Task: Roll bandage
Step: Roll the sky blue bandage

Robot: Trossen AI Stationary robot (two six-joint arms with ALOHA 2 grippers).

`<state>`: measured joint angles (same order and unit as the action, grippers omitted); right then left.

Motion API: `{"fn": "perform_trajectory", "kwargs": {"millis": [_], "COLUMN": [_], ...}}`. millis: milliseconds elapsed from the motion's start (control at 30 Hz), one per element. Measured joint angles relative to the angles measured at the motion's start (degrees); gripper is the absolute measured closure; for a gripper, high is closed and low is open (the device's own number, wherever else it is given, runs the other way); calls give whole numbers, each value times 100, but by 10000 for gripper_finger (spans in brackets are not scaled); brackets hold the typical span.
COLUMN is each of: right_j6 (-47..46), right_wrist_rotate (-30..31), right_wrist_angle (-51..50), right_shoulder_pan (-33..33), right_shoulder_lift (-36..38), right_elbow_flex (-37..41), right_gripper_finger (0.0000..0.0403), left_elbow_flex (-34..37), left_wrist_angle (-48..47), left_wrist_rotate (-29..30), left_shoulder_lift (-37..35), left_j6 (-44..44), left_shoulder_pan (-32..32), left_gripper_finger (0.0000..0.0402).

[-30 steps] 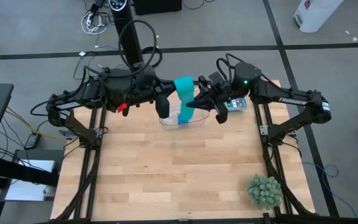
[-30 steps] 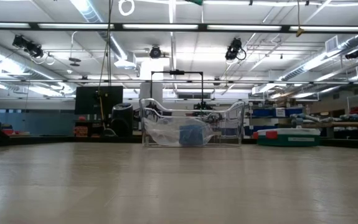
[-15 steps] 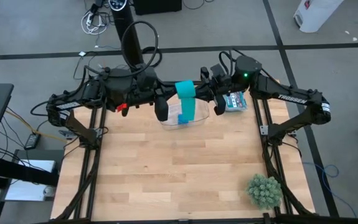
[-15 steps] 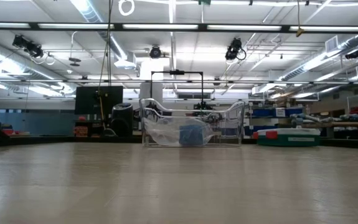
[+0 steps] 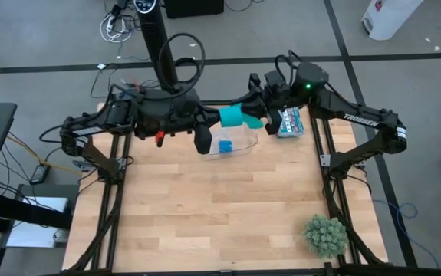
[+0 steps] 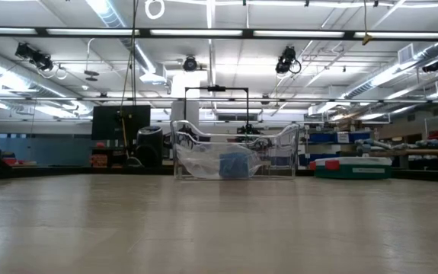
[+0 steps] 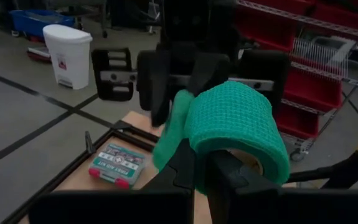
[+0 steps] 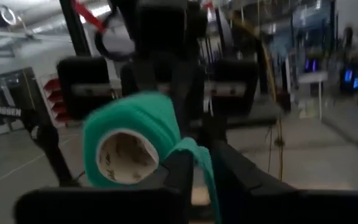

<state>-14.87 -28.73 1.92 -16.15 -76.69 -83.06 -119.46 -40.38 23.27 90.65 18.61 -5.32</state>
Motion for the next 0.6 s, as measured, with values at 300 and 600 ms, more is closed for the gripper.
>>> {"fn": "perform_trajectory", "kwargs": {"millis": [300, 600], "right_j6": [-232, 283], "right_wrist_rotate": [-808, -279], "right_wrist_angle": [-2046, -2238], "right_shoulder_pan": [31, 23], "right_shoulder_lift": [20, 411], "right_elbow_flex": [-311, -315], "right_gripper_finger": [226, 209], "left_elbow_flex": [2, 2], "left_wrist_angle": [35, 46], "left_wrist_rotate": [2, -194], "left_shoulder_lift": [2, 2], "left_j6": [4, 402], "left_shoulder_pan": [48, 76], "left_gripper_finger": [378, 378]}}
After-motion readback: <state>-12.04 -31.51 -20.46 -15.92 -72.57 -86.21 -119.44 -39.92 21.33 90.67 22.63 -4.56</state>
